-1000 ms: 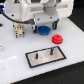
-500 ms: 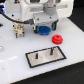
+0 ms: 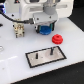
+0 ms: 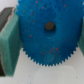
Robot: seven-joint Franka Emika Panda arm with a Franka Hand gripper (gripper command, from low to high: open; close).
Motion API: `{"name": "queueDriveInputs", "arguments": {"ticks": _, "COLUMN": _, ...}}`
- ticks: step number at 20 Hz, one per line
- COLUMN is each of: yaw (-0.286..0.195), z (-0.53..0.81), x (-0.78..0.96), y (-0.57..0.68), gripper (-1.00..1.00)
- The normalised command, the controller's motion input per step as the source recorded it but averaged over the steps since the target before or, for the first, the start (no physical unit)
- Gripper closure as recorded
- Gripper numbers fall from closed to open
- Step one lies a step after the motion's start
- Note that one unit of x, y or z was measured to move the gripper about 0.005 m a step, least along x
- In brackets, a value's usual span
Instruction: Insert the blue gear onto the right peg, followed by the red gear
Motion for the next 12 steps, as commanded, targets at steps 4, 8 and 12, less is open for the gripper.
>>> {"name": "queueDriveInputs", "arguments": {"ticks": 4, "yaw": 0.0, "z": 0.53, "x": 0.37, "y": -0.01, "gripper": 1.0}}
{"name": "queueDriveInputs", "arguments": {"ticks": 8, "yaw": 0.0, "z": 0.49, "x": 0.55, "y": -0.06, "gripper": 1.0}}
{"name": "queueDriveInputs", "arguments": {"ticks": 12, "yaw": 0.0, "z": 0.49, "x": 0.75, "y": -0.06, "gripper": 1.0}}
